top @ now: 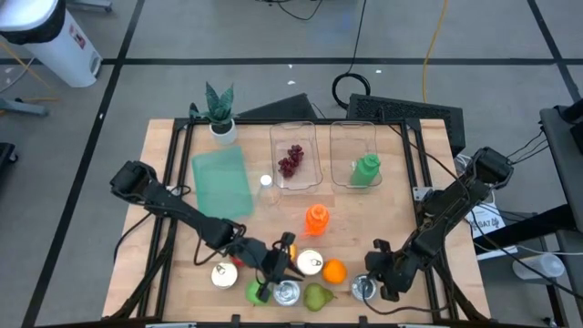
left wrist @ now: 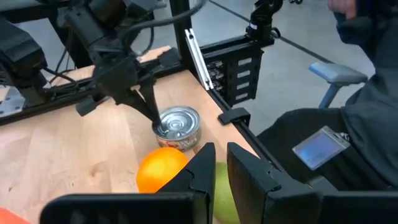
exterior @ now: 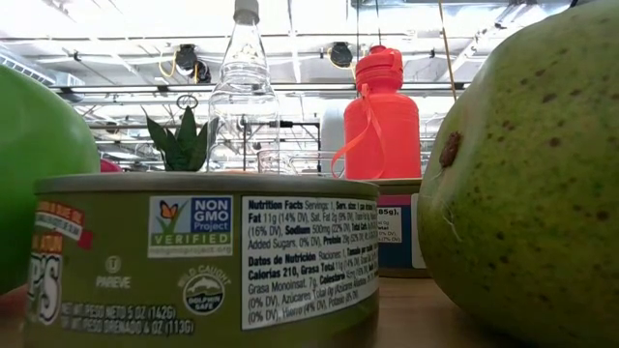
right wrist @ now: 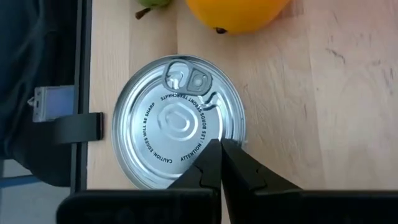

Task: Pick & Place Food Item
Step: Put the right green tuna can into the blue bin

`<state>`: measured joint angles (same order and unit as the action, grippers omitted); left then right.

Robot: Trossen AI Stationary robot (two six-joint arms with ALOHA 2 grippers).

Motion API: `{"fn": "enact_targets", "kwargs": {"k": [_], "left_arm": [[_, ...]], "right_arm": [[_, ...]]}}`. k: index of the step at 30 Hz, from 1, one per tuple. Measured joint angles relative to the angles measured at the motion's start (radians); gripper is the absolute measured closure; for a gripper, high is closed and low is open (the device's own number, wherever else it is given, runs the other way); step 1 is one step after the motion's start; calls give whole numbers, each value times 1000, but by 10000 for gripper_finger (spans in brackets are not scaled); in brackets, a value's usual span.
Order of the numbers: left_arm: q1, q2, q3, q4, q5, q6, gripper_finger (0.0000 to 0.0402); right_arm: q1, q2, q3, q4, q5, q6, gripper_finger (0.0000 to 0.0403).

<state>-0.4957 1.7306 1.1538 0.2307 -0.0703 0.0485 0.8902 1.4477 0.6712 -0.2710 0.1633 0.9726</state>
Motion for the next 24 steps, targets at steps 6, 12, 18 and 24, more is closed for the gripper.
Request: {"fn": "enact_targets", "kwargs": {"k": [6, 12, 18, 24], "left_arm": [[0, 0, 0, -29, 1, 2, 350], [3, 0, 0, -29, 0, 39, 350], [4, 0, 0, -30, 0, 51, 350], [5, 0, 0, -57, -2, 55, 350]], "right_arm": [[0, 0, -34, 37, 17, -41, 403], [0, -30, -3, 175, 28, -327, 403], [2, -34, 250, -203, 182, -353, 403], [-50, 22, 316, -432, 49, -182, 403]]}}
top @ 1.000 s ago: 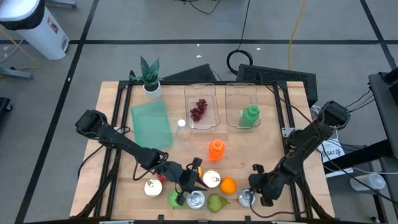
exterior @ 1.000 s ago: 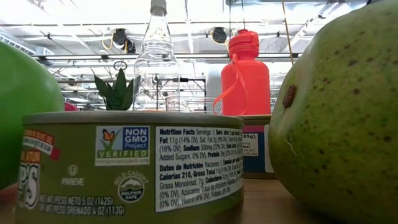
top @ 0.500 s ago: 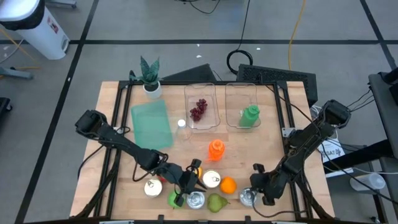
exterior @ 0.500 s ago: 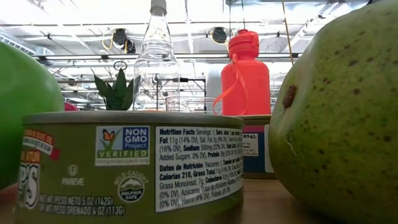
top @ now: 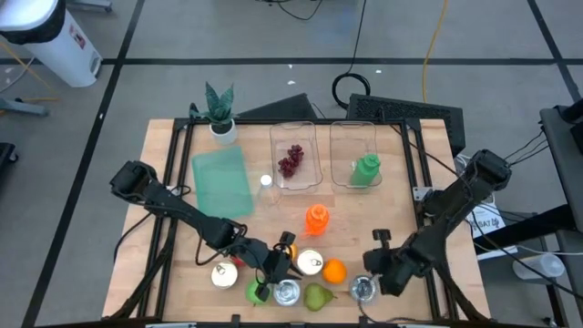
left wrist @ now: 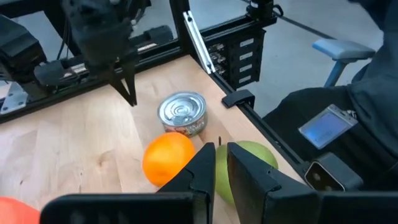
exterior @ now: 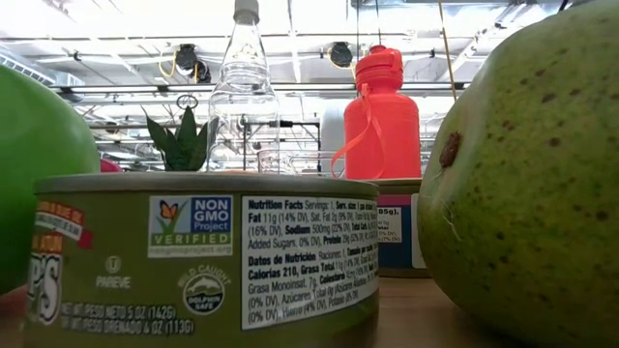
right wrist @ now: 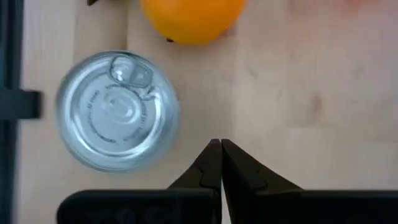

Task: Pick & Place Food Item
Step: Put the right green tuna can into the blue bin

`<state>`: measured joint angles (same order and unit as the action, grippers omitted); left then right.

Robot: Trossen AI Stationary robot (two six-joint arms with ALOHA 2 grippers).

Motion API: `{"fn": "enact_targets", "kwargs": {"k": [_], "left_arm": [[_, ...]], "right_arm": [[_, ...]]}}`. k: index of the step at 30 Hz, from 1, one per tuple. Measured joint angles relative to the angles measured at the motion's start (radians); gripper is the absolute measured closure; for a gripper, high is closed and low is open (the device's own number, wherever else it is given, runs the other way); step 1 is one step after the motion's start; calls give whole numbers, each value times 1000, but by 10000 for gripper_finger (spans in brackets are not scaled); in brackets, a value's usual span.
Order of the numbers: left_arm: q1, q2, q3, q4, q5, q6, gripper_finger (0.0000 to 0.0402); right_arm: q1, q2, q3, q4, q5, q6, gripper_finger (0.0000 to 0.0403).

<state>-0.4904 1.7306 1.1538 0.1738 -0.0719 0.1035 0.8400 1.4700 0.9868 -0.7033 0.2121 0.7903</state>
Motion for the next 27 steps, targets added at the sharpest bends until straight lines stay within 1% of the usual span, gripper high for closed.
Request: {"fn": "enact_targets", "kwargs": {"k": [3, 5, 9, 11, 13, 14, 16, 18, 21, 24, 27], "left_arm": [[0, 0, 0, -8, 0, 0, 350], [0, 0, 0, -14, 0, 0, 350], [0, 0, 0, -22, 0, 0, 350], [0, 0, 0, -23, 0, -1, 350], [0, 0, 0, -24, -1, -1, 350], [0, 0, 0, -24, -1, -1, 350], [0, 0, 0, -25, -1, -1, 350], [0, 0, 0, -29, -1, -1, 350], [0, 0, 0, -31, -1, -2, 350], [0, 0, 0, -33, -2, -1, 350], [0, 0, 0, -37, -8, 2, 350]], "right_arm": [[-37, 10, -39, 33, -87, 38, 391], [-55, 9, -55, 65, -135, 22, 370], [-73, 7, -55, 119, -189, 3, 308], [-82, 7, -55, 160, -196, 4, 274], [-98, 6, -55, 165, -222, 11, 244], [-104, 6, -55, 157, -240, 12, 232], [-109, 7, -64, 152, -242, 14, 215], [-109, 7, -77, 169, -243, 21, 206], [-108, 6, -114, 212, -256, 27, 203], [-109, 6, -157, 301, -268, 35, 210], [-109, 4, -187, 345, -269, 39, 222]]}}
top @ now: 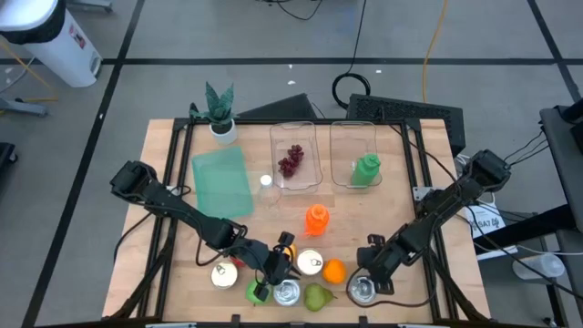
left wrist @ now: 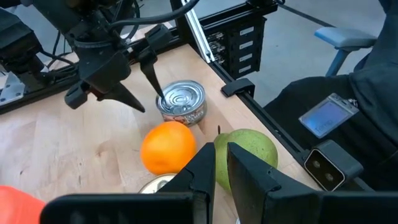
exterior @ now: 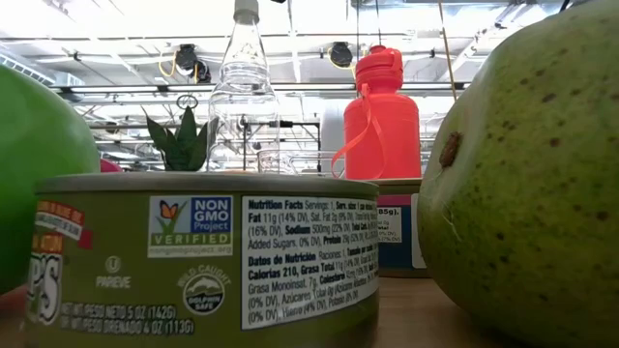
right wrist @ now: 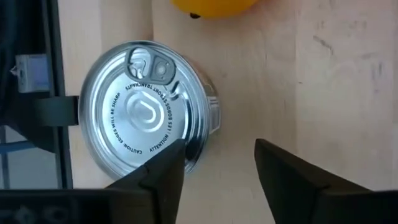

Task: Pick & Place Food Item
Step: Put the right green tuna can into the blue bin

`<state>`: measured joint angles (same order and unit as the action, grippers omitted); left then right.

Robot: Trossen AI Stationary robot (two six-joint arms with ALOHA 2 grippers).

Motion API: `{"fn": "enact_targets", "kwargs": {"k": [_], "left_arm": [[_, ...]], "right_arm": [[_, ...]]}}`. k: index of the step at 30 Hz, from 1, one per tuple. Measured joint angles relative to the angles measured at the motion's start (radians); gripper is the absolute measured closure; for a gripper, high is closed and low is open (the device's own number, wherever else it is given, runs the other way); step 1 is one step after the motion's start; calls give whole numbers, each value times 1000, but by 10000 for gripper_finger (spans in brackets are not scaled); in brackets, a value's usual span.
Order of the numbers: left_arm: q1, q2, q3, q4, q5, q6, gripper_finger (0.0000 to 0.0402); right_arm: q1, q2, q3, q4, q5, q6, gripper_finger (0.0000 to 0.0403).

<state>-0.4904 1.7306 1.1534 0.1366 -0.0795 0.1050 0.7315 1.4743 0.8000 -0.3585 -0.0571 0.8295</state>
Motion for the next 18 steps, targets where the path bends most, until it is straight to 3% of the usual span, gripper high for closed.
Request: {"fn": "enact_targets", "kwargs": {"k": [8, 15, 18], "left_arm": [[1, 0, 0, 0, 0, -3, 350], [11, 0, 0, -1, -1, -48, 350], [18, -1, 0, -1, -2, -56, 350]], "right_arm": [[-10, -3, -58, 41, 17, -4, 284], [-30, -1, -133, 119, 43, 8, 389], [-32, -1, -135, 113, 63, 15, 394]]}}
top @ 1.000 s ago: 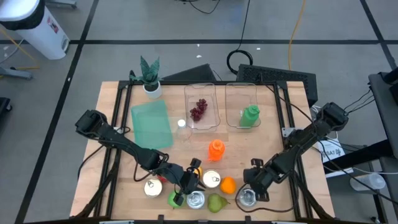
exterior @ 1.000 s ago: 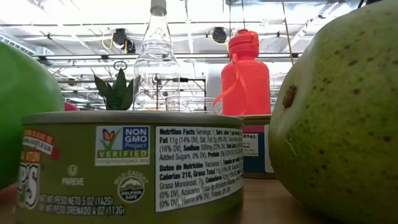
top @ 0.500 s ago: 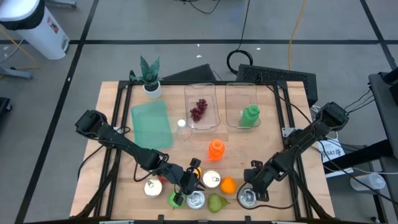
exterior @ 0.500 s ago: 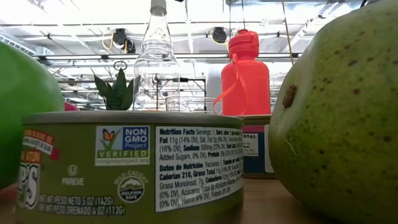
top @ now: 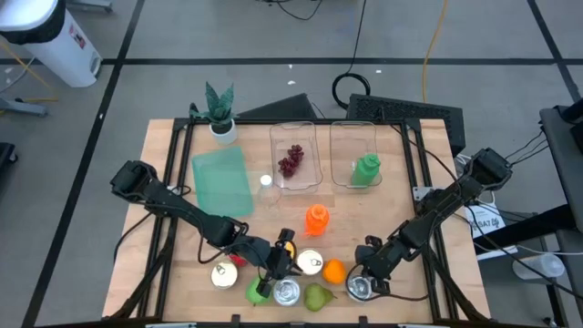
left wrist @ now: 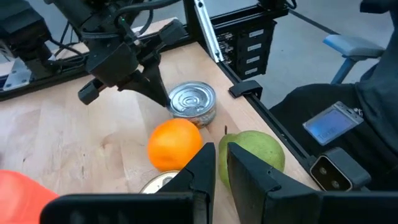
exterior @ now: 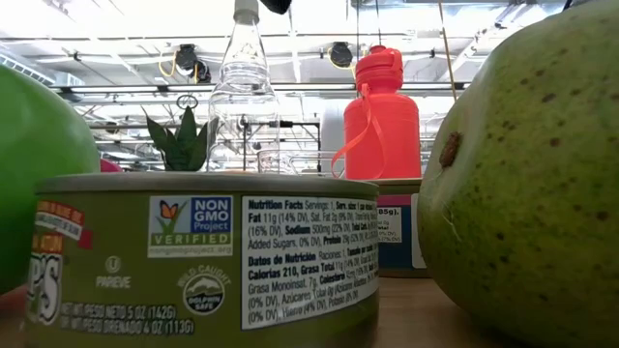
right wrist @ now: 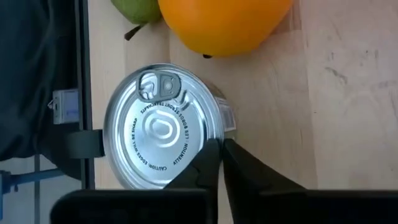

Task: Pick & Place Food Item
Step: Put the right green tuna can into the blue bin

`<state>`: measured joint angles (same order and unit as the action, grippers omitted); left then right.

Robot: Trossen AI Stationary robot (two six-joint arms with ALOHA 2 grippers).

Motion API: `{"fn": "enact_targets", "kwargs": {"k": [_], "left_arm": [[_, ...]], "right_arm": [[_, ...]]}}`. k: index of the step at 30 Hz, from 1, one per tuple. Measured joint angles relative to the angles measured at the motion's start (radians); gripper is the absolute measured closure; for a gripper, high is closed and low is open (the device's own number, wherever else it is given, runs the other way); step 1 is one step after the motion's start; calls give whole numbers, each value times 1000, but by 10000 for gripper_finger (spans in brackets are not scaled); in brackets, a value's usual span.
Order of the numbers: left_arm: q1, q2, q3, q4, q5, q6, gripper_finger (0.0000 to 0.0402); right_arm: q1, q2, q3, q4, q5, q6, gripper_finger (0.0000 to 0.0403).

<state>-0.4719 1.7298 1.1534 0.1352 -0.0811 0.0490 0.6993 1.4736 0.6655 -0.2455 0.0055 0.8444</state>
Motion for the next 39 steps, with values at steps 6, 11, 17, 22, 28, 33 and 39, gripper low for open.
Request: {"fn": "enact_targets", "kwargs": {"k": [6, 11, 17, 22, 28, 33, 39], "left_arm": [[5, 0, 0, 0, 0, -1, 350], [13, 0, 0, -1, 0, 0, 350], [13, 0, 0, -3, 0, -6, 350], [14, 0, 0, -3, 0, -6, 350], [14, 0, 0, -4, 0, -4, 350], [14, 0, 0, -3, 0, -2, 350], [14, 0, 0, -3, 0, -10, 350]], "right_arm": [[-1, -17, 12, -14, 20, -5, 401], [9, -27, 90, -89, 78, -75, 402], [15, -23, 168, -237, 118, -88, 402], [15, -23, 177, -230, 130, -83, 402], [26, -23, 188, -229, 130, -82, 402], [46, -25, 239, -254, 152, -102, 402], [57, -25, 256, -276, 156, -94, 402]]}}
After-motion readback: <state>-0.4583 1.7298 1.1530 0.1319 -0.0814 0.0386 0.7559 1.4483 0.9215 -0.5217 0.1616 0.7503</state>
